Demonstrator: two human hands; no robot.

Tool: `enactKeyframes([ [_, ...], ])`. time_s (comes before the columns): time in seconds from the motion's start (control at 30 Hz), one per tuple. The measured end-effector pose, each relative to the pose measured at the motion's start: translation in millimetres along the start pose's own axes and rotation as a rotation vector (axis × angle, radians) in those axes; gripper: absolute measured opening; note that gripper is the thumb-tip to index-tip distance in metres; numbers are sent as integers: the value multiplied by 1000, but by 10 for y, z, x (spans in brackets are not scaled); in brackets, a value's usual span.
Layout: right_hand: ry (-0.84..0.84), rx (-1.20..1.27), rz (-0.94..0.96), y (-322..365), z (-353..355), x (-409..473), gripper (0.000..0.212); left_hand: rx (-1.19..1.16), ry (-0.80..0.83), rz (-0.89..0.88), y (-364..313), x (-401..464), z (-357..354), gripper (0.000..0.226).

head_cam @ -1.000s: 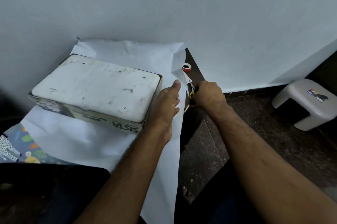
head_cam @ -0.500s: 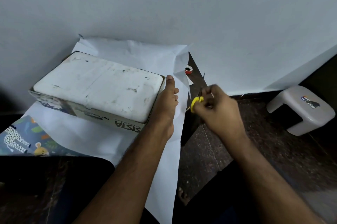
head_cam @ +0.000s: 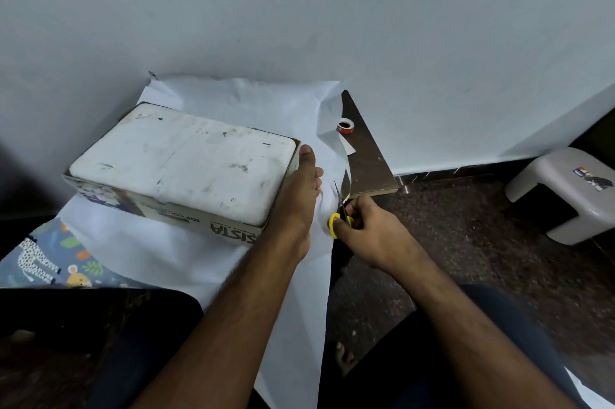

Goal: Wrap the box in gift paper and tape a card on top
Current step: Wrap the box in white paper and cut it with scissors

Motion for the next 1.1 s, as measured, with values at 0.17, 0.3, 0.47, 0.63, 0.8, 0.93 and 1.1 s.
enactKeyframes([
  [0.17, -49, 21, -12, 8, 50, 103, 30, 3, 15, -10, 43, 0, -16, 70],
  [0.3, -45, 59, -44, -31, 91, 125, 30, 16, 24, 11, 62, 33, -10, 73],
  [0.47, -49, 71, -30, -18, 118, 248, 29, 29, 14, 22, 73, 62, -23, 71],
  [0.63, -73, 85, -5, 78, 147, 426, 31, 82, 20, 44, 75, 69, -32, 70],
  [0.8, -98, 68, 35, 85, 153, 435, 30, 140, -29, 11, 48, 38, -27, 41],
  [0.93, -124, -13, 79, 60, 166, 452, 29, 357, -35, -48, 111, 33, -40, 34],
  [1.1, -107, -87, 117, 50, 205, 463, 28, 830, 66, -215, 167, -30, -116, 77],
])
Point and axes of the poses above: each hand's wrist, its own x-axis towards the middle knuckle, its own z-axis out of the back of the hand, y = z × x, the point moved 3 cm from there along x, towards the middle knuckle, and after that the axes turned 11 degrees about x, right-handed, at the moved point
